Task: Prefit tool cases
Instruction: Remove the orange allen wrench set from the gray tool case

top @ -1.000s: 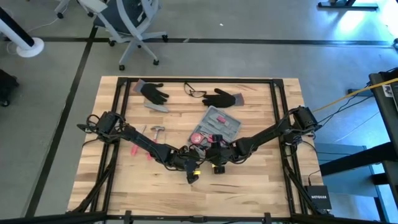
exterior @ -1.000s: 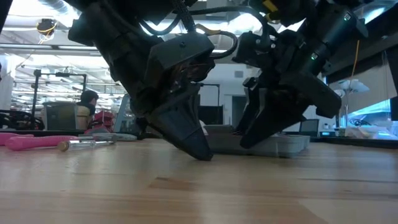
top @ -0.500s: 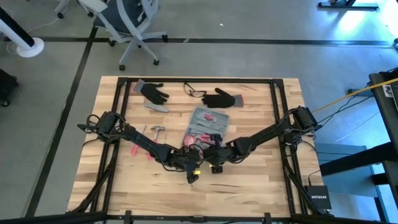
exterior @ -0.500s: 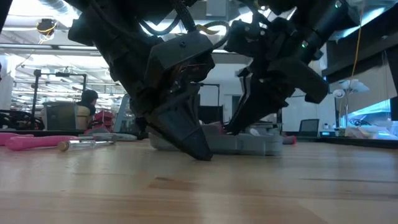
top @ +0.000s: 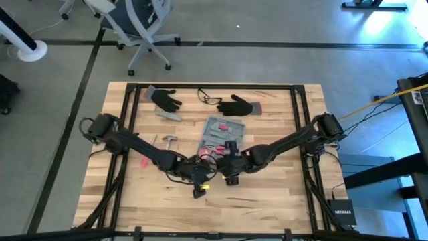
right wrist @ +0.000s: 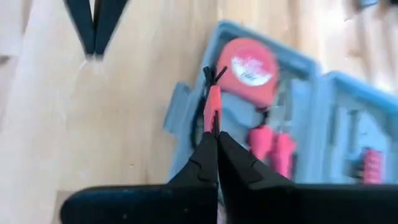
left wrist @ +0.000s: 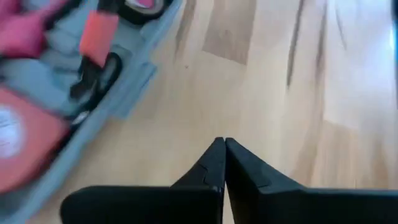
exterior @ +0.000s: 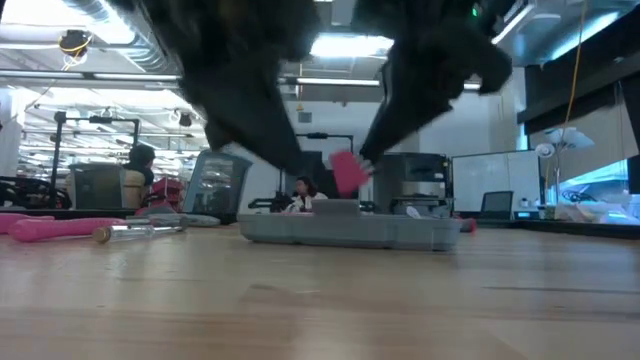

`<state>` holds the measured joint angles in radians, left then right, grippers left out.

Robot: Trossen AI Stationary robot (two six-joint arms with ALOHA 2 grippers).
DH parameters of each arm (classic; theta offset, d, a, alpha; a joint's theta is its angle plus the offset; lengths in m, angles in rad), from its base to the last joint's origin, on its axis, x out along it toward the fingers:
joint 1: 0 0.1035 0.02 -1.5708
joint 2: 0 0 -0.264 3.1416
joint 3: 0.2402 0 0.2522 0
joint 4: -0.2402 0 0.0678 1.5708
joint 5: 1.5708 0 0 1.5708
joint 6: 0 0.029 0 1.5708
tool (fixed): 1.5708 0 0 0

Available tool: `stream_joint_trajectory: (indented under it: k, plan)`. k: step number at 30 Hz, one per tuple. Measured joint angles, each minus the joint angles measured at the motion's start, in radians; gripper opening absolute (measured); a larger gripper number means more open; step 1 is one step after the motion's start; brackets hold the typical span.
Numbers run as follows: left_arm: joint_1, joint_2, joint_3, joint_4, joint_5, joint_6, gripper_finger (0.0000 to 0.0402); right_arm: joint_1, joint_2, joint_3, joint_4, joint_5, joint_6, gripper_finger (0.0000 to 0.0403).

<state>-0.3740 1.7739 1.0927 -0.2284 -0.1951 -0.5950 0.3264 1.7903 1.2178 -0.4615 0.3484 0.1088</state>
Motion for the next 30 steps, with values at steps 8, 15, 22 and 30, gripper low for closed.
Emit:
stream_joint_trajectory:
  k: [8, 15, 22, 30]
  plan:
    - [-0.067, -0.262, -0.014, -0.361, -0.23, 0.003, 0.0, -0.028, -0.069, 0.009, -0.009, -0.002, 0.129, 0.0]
    - [-0.133, -0.459, -0.037, -0.687, -0.436, -0.239, 0.0, -0.072, -0.043, 0.008, 0.17, -0.11, 0.405, 0.0]
    - [-0.158, -0.555, -0.067, -0.839, -0.442, -0.36, 0.0, -0.086, 0.0, 0.008, 0.366, -0.208, 0.517, 0.0]
    - [-0.163, -0.569, -0.089, -0.838, -0.546, -0.428, 0.0, -0.102, 0.037, 0.074, 0.472, -0.236, 0.721, 0.0]
